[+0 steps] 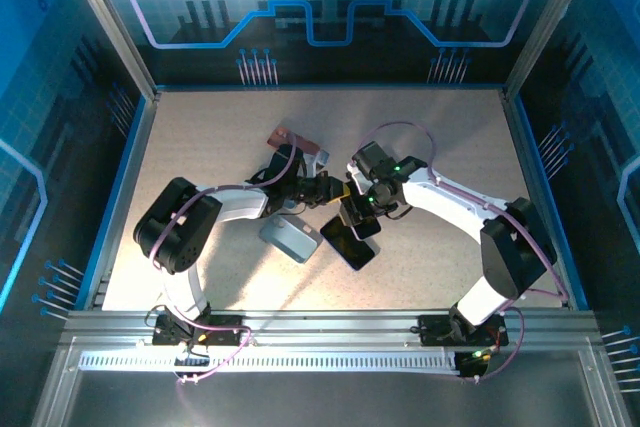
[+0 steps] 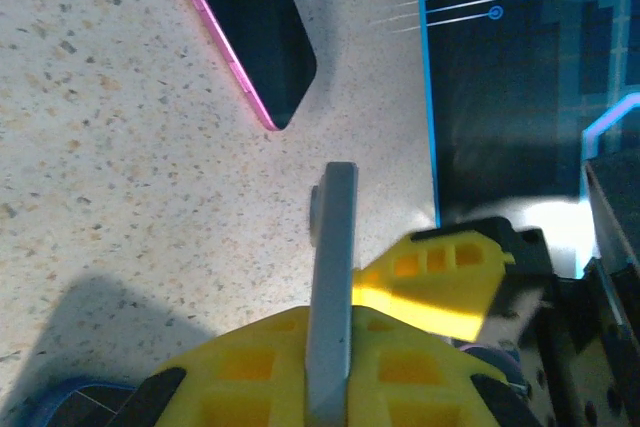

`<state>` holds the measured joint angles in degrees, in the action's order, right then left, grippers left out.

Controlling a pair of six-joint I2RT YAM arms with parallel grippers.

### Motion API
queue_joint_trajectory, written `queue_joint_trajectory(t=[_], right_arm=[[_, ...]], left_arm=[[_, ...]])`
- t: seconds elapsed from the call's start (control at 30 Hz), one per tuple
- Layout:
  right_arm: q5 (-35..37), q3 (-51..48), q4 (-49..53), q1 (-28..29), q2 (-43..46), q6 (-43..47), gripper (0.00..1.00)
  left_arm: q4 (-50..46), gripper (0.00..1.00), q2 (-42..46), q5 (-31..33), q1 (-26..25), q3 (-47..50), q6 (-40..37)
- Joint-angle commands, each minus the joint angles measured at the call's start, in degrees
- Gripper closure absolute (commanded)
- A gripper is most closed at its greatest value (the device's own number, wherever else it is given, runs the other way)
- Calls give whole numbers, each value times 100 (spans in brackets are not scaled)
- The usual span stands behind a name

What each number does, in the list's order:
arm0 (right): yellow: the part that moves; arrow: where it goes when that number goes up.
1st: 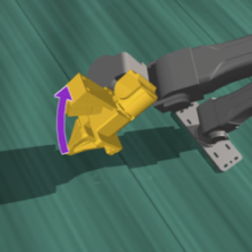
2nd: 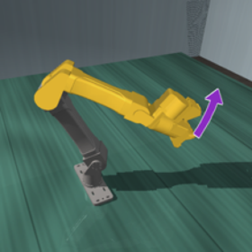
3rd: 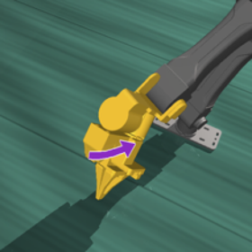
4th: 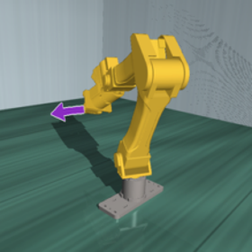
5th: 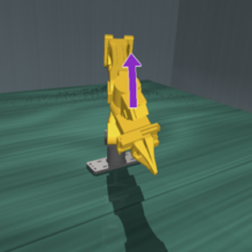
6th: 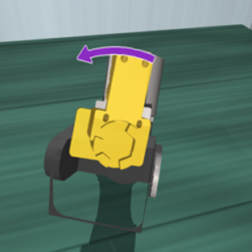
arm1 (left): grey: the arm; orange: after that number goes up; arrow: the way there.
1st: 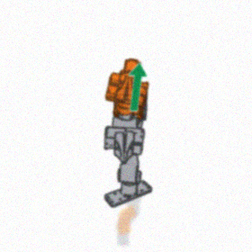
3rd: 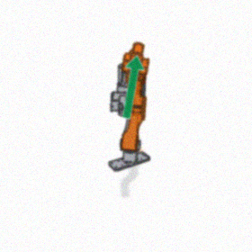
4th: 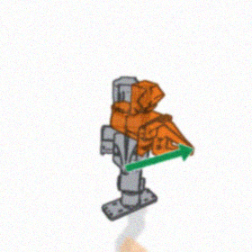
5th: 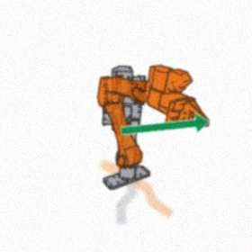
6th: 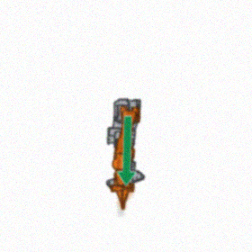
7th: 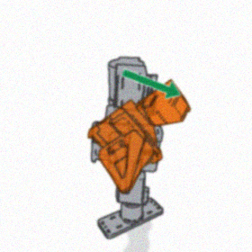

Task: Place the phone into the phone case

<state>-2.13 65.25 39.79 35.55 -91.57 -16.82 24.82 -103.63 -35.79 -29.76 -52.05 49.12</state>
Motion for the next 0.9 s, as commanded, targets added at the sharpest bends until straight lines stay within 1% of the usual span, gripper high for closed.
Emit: queue_joint_trajectory(t=[0.0,0.07,0.17,0.3,0.4,0.5,0.63,0.87], right_arm=[[-359,-7,-291,29,367,-36,17],[-406,-78,-383,-24,465,-105,14],[-644,-246,-624,-196,640,-277,12],[-912,-500,-1031,-478,804,-495,12],[-1274,-769,-1614,-789,922,-775,12],[-1796,-1083,-2274,-1165,991,-1152,13],[-2234,-1292,-2871,-1512,994,-1541,13],[-2914,-1821,-4205,-1849,1001,-2331,13]], left_arm=[[56,100,206,222,23,-77,87],[121,100,318,329,70,-86,105],[89,100,491,618,102,-149,23],[-194,100,772,1302,104,-235,-245],[-168,100,1058,1875,108,-153,-305],[93,100,1338,2514,105,80,-167],[828,100,1670,3250,70,563,134],[1561,100,1945,3894,-46,1050,555]])
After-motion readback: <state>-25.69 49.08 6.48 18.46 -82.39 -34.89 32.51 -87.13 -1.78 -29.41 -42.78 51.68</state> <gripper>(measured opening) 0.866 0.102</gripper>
